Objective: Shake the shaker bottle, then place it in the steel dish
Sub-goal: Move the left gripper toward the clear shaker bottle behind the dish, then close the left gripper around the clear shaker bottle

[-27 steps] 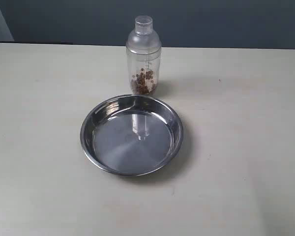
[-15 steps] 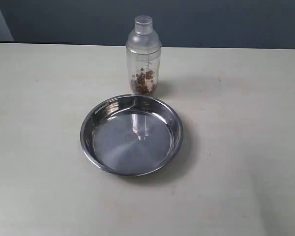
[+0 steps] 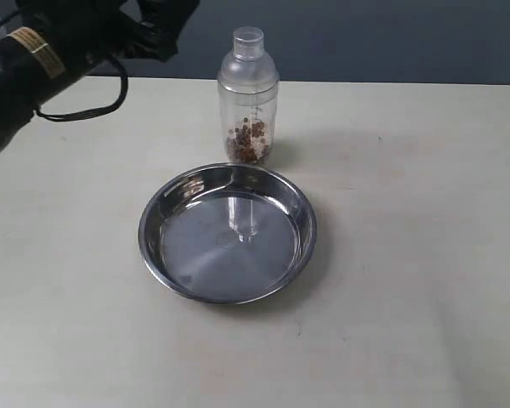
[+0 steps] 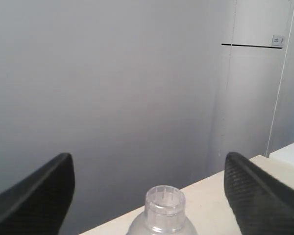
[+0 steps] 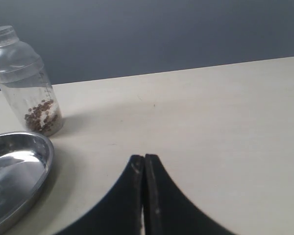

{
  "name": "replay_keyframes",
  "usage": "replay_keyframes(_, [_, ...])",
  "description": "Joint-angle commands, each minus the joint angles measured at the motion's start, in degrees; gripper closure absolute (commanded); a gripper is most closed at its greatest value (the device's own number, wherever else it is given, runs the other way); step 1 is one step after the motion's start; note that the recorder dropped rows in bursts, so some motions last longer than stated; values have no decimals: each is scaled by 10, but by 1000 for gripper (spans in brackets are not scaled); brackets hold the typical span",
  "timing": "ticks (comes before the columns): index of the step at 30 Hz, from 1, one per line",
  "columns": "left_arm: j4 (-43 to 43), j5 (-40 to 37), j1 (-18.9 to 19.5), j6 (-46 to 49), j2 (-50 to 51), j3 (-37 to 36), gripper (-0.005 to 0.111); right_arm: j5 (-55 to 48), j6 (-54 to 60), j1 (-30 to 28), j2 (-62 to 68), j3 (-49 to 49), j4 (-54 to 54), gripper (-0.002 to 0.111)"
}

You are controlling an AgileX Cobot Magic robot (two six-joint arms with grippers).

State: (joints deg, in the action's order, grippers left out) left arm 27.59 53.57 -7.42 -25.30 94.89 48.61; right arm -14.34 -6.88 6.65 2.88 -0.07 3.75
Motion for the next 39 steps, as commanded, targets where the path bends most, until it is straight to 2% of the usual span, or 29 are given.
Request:
replay_keyframes(1, [-1, -1, -25, -11, 56, 47, 27, 9, 2, 2, 2, 1, -2, 109])
replay_keyframes(8, [-31, -10, -51, 4, 136, 112, 27, 8, 2, 2, 2, 1, -2, 109])
replay_keyframes(18, [-31, -10, -55, 3, 243, 196, 27, 8, 2, 2, 2, 1, -2, 109])
replay_keyframes(24, [-25, -13, -67, 3, 268, 216, 27, 8, 2, 2, 2, 1, -2, 109])
replay_keyframes(29, [-29, -50, -75, 3, 285, 222, 27, 8, 2, 2, 2, 1, -2, 109])
replay_keyframes(39, [-20, -45, -76, 4, 324, 221, 27, 8, 2, 2, 2, 1, -2, 109])
